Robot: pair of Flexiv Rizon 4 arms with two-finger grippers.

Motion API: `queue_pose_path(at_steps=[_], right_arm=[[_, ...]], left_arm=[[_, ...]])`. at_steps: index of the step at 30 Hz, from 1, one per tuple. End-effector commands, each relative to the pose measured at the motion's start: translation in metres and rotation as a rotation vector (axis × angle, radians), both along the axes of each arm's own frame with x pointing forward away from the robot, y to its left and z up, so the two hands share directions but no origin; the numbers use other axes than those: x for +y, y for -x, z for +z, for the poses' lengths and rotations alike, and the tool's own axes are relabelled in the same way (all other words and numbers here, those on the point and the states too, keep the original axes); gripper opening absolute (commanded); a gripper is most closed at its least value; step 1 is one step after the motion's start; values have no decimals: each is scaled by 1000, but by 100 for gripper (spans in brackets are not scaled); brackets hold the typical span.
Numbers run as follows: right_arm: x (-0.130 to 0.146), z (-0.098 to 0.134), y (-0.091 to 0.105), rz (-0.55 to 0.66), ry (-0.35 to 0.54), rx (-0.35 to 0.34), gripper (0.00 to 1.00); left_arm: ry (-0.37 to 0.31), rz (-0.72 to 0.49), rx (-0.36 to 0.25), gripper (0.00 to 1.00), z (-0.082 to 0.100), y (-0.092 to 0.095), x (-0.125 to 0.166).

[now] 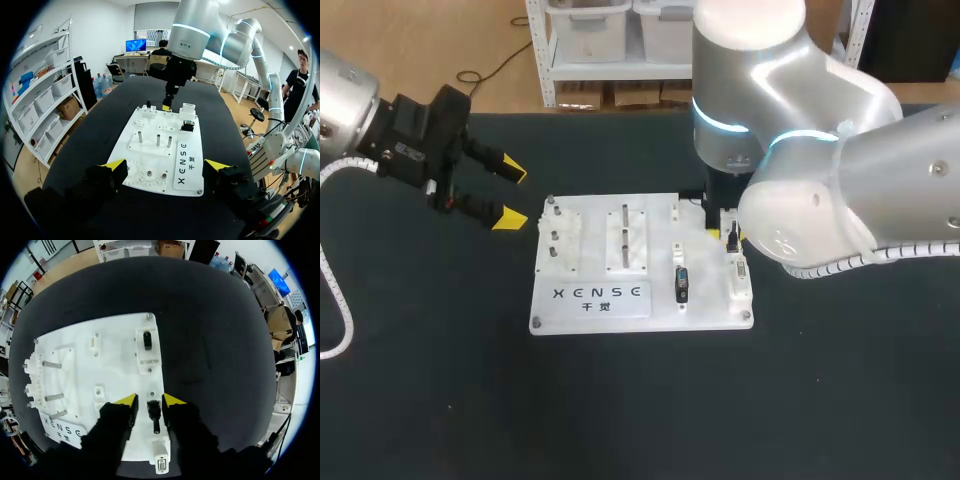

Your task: Insert the USB connector, Ethernet cable, and multi-pin plug into their matching sockets one by one.

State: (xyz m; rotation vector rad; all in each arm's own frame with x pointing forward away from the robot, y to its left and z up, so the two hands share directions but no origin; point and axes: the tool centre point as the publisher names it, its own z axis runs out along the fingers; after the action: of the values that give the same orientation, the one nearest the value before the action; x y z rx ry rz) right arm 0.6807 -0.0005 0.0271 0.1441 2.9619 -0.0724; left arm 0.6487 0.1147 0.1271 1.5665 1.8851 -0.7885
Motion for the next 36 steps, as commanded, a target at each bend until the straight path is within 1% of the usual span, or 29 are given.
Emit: queue_pose_path(at_steps=[1, 5, 10, 15, 19, 21, 22, 28, 29, 30, 33, 34, 36], right_arm=[[0, 23, 9, 1, 9, -58, 100], [10, 38, 13, 14, 0, -81, 100], [29, 41, 28, 66, -3, -74, 100], [45, 30, 48, 100, -8, -30, 100], [51, 18, 61, 118, -21, -3, 100], [53, 12, 66, 119, -18, 13, 100], [54, 5, 68, 121, -13, 27, 100], [61, -5, 75, 130, -16, 58, 100], [62, -6, 76, 131, -17, 62, 91], [63, -6, 77, 131, -19, 67, 85], [65, -9, 80, 139, -17, 75, 55], [65, -9, 80, 141, -17, 76, 49], [66, -11, 82, 143, -16, 80, 43]], left_arm=[[3, -1, -3, 100, -1, 0, 1], [3, -1, -3, 100, -1, 0, 1], [3, -1, -3, 100, -1, 0, 1], [3, -1, -3, 100, -1, 0, 1], [3, -1, -3, 100, -1, 0, 1], [3, -1, -3, 100, -1, 0, 1], [3, -1, -3, 100, -1, 0, 1], [3, -1, -3, 100, -1, 0, 1], [3, -1, -3, 100, -1, 0, 1], [3, -1, -3, 100, -1, 0, 1], [3, -1, -3, 100, -1, 0, 1], [3, -1, -3, 100, -1, 0, 1], [3, -1, -3, 100, -1, 0, 1]])
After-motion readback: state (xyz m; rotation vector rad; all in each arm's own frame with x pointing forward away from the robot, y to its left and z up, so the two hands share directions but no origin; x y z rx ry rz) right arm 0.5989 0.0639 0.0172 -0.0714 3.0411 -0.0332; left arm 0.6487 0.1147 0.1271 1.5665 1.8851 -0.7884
